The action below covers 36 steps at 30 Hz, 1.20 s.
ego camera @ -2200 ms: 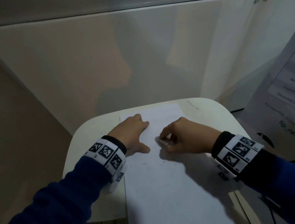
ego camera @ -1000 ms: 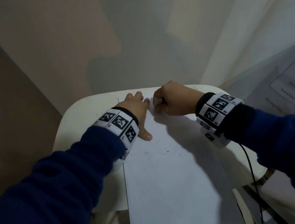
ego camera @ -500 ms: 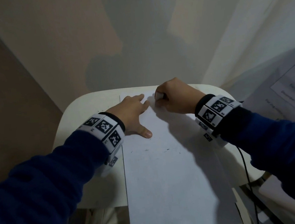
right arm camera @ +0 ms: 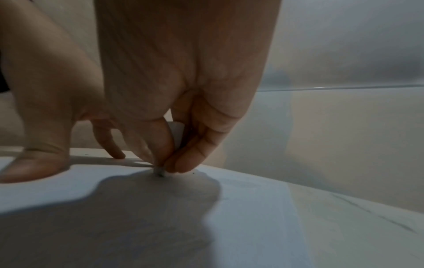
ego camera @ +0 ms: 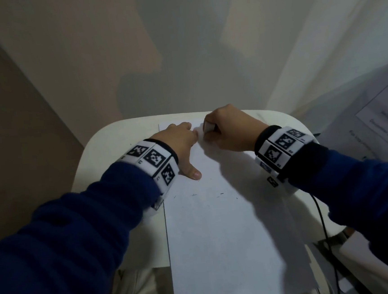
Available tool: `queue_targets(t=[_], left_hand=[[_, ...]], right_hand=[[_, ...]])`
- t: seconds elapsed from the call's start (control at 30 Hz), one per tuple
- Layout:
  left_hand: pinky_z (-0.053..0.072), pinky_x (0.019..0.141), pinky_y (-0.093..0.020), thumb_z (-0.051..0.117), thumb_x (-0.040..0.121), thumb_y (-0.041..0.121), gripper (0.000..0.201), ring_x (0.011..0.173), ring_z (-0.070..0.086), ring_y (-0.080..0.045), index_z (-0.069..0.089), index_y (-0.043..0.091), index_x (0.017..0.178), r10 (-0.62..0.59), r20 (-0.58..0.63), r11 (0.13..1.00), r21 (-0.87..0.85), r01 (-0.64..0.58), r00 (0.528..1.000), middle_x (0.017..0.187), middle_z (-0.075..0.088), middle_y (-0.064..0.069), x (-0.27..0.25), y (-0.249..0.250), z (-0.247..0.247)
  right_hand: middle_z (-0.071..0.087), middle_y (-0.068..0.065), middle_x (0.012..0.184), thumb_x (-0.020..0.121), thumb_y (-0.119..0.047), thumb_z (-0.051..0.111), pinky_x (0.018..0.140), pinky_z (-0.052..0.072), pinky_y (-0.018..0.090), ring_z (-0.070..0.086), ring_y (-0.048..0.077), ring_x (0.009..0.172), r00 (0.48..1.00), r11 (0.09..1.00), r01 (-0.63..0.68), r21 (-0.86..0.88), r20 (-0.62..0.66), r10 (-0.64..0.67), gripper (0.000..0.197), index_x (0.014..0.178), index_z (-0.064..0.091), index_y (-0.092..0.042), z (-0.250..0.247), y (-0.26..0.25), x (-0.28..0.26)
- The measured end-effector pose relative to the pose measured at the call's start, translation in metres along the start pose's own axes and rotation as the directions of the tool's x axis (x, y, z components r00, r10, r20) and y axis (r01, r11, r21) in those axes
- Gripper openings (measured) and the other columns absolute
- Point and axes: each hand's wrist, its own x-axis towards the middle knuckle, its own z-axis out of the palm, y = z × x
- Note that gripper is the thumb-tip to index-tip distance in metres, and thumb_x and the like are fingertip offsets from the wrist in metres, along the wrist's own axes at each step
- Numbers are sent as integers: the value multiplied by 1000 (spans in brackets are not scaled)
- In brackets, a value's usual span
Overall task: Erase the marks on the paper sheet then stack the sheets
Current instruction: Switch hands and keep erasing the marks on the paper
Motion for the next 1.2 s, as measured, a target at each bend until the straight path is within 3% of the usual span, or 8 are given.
queue_targets(t=[0.13,0.27,0.37,0.53,0.77,0.93,1.1,1.2], left_hand=[[42,108,-48,80,70,61,107,137,36,-27,31,14,153,-31,-12,999,32,31,999,154,29,-5,2,3,3],[41,109,-48,79,69,64,111,139,35,-28,27,17,155,-25,-19,999,44,26,999,156,27,-6,3,2,-1],[45,105,-46,79,65,68,110,132,43,-27,35,18,152,-29,-37,998,63,32,999,149,32,-5,3,1,-6],[50,98,-45,82,61,68,104,124,49,-25,46,17,144,-45,-58,994,94,50,997,140,39,-1,4,4,-9],[48,102,-44,75,71,68,98,130,45,-25,40,17,148,-15,-78,997,77,21,997,153,29,0,5,-2,-12],[41,110,-45,76,73,64,99,143,23,-22,39,13,150,1,-75,998,64,4,997,157,20,-1,10,-2,-9],[46,104,-45,78,71,63,102,136,37,-23,38,12,149,1,-52,999,45,1,999,151,24,-1,12,-6,-8],[48,101,-44,83,68,59,98,127,47,-25,42,12,144,-5,-49,999,41,7,999,147,31,-3,13,-3,-10]], right_hand=[[70,-3,74,81,-13,65,69,50,29,61,16,72,996,1000,8,-10,86,-7,8,77,71,-14,-3,-3,-15],[69,5,78,82,-11,60,71,54,36,62,24,75,998,999,-31,-21,49,32,10,78,70,-11,-8,-2,-1],[70,7,82,82,-11,60,75,55,39,63,26,80,997,998,-67,-11,25,67,12,82,71,-9,-9,-1,3],[68,0,77,82,-13,67,70,52,30,59,18,73,993,999,-28,-26,114,31,7,81,73,-13,-10,-4,-7],[71,8,82,82,-12,59,76,55,42,64,27,79,998,998,-55,-12,8,55,12,81,72,-11,-5,5,10],[71,4,81,82,-10,65,75,52,34,62,21,79,998,1000,-15,-22,59,17,7,79,71,-10,-7,7,2],[69,6,77,81,-10,60,68,50,33,62,26,75,1000,1000,-18,-12,21,18,11,72,65,-14,-8,10,9],[68,9,80,83,-11,58,71,52,37,62,29,77,999,999,-33,-5,4,33,12,72,62,-15,-6,8,11]])
